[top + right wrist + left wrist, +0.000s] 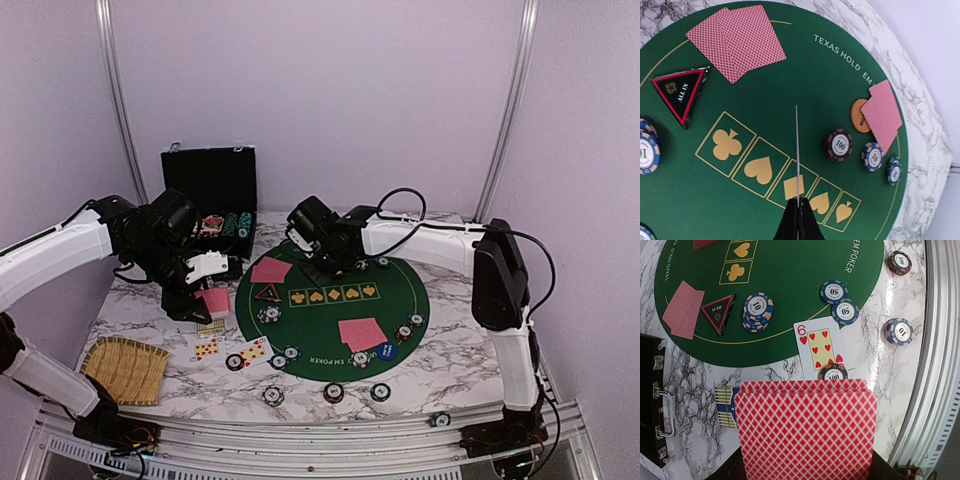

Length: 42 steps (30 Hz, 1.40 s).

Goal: Distribute texas hold em gaming equipment

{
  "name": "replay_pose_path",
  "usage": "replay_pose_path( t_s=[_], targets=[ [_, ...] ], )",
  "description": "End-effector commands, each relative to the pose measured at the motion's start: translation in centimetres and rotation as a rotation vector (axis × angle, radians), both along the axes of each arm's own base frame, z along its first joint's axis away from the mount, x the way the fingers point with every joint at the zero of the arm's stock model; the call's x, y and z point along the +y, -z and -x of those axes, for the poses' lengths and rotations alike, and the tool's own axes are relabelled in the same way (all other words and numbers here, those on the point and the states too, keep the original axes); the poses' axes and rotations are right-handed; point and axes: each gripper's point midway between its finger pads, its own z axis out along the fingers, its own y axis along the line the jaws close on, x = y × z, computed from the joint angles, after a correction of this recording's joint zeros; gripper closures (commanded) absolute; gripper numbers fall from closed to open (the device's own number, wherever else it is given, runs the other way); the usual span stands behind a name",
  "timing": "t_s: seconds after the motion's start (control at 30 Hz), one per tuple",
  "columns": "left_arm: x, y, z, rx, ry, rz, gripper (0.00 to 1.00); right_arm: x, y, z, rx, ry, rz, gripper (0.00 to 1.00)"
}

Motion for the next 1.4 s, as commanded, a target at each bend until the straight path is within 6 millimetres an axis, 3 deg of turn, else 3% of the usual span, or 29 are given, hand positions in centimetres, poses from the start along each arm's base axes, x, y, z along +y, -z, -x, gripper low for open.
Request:
replay_pose_path(
  t_s=[0.0,0.17,0.4,0.63,0.77,0.9,1.0,1.17,1.27,1.37],
  targets=[
    [0.1,-1.2,0.4,-0.012,-0.008,0.030,1.00,-1.8,-2.3,-2.5,-0.249,-0.010,0.219,1.00],
    [0.4,-0.9,0.6,-0.008,-0.015,0.021,1.00,0.1,-0.5,-1.8,-0.313,-0.117,0.262,1.00],
    [0.6,-1.4,0.7,-0.015,-0.013,0.024,1.00,2.7,4.1,0.5,-0.407,-0.292,0.457,1.00],
    [0.8,-1.1,1.0,-0.008,-0.010,0.020,1.00,4.7,5.3,1.5,-0.379,-0.363,0.411,1.00],
    [0.7,-1.1,0.9,-0.008,-0.009,0.022,1.00,4.3,6.4,2.7,-0.315,-0.380,0.394,1.00],
    [0.6,-1.2,0.8,-0.007,-0.009,0.024,1.00,3.6,6.8,4.1,-0.250,-0.388,0.350,0.76],
    [0.5,-1.3,0.7,-0.006,-0.009,0.026,1.00,3.2,6.0,5.1,-0.228,-0.390,0.288,0.57],
    [0.5,-1.5,0.6,-0.010,-0.012,0.030,1.00,2.7,3.9,6.2,-0.220,-0.381,0.195,0.39],
    [0.5,-1.4,0.7,-0.009,-0.011,0.030,1.00,2.0,2.0,5.4,-0.221,-0.319,0.125,0.29],
    [0.4,-1.4,0.7,-0.006,-0.011,0.032,1.00,0.5,0.2,2.9,-0.176,-0.183,-0.025,0.21]
  ],
)
